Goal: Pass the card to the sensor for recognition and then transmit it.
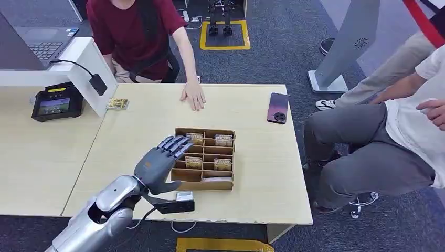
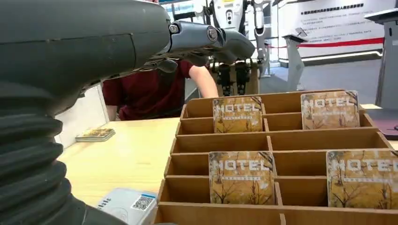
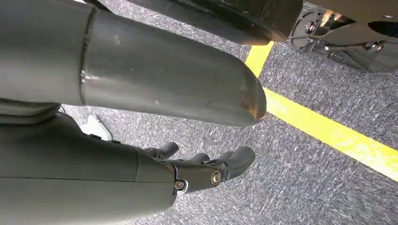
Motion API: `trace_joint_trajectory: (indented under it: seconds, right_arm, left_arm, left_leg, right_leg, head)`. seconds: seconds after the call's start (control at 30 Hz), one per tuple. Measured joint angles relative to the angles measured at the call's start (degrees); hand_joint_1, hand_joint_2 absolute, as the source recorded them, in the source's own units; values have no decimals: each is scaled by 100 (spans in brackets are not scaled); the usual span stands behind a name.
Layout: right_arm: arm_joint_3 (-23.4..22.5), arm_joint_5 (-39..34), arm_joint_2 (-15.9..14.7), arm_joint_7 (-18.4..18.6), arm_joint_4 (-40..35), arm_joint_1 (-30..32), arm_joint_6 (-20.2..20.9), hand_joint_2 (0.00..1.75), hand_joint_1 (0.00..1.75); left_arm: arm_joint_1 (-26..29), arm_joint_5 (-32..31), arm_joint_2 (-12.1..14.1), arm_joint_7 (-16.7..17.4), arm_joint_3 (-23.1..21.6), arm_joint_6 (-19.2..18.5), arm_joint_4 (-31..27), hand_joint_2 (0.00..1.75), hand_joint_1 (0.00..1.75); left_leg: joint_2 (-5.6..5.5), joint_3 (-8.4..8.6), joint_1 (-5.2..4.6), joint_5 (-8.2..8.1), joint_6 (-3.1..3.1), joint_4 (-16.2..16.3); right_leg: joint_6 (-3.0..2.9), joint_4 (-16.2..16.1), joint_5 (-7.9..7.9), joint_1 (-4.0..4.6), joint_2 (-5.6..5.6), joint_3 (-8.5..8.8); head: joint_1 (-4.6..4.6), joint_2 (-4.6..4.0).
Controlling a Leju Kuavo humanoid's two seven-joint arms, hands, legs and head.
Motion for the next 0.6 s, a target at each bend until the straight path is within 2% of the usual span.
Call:
trace_joint_trajectory:
  seconds: [0.6]
  right_arm:
    - [0, 13, 0, 0, 0, -2, 2, 0, 0]
  left_arm:
    - [1, -20, -33, 17, -57, 24, 92, 175, 0]
  left_leg:
    - [0, 0, 0, 0, 0, 0]
  right_leg:
    - [0, 0, 0, 0, 0, 0]
  head:
    - [0, 0]
